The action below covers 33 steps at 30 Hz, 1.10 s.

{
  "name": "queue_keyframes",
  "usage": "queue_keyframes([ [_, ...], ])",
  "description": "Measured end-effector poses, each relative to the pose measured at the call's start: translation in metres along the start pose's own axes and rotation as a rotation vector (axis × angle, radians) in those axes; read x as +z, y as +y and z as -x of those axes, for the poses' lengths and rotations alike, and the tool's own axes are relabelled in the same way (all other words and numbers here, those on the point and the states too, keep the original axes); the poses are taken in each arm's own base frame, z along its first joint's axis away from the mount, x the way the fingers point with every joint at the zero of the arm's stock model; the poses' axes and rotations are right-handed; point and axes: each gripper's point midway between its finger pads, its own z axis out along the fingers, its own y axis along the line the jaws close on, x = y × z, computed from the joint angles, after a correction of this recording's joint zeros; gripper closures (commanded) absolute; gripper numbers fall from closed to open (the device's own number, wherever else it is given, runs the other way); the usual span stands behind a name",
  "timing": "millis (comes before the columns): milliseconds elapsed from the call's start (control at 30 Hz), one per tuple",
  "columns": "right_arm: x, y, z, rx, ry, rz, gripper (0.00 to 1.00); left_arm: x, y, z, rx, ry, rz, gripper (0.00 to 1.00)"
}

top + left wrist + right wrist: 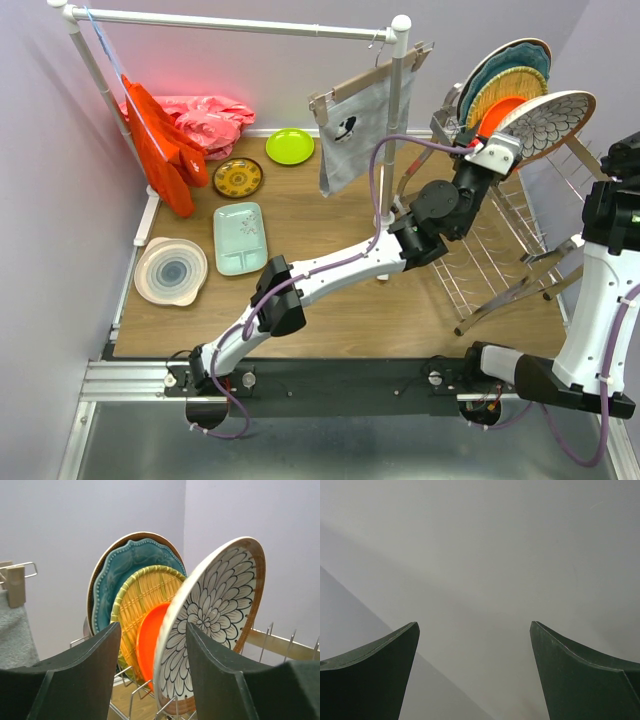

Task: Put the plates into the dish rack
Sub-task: Insert the plate into the dish rack

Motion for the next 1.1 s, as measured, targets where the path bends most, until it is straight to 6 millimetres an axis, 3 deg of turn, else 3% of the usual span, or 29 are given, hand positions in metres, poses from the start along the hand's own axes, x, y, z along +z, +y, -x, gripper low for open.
queue_keyframes([
  [400, -0.003, -0.005, -0.001, 0.004, 0.003, -0.003, 0.0, -0.005, 0.014, 0.041, -0.049, -0.039, 0.012, 0.35],
  [1100, -0.007, -0.007, -0.006, -0.009, 0.015, 0.014, 0.0, -0.012, -0.005, 0.059, -0.095, -0.075, -0.086, 0.33],
])
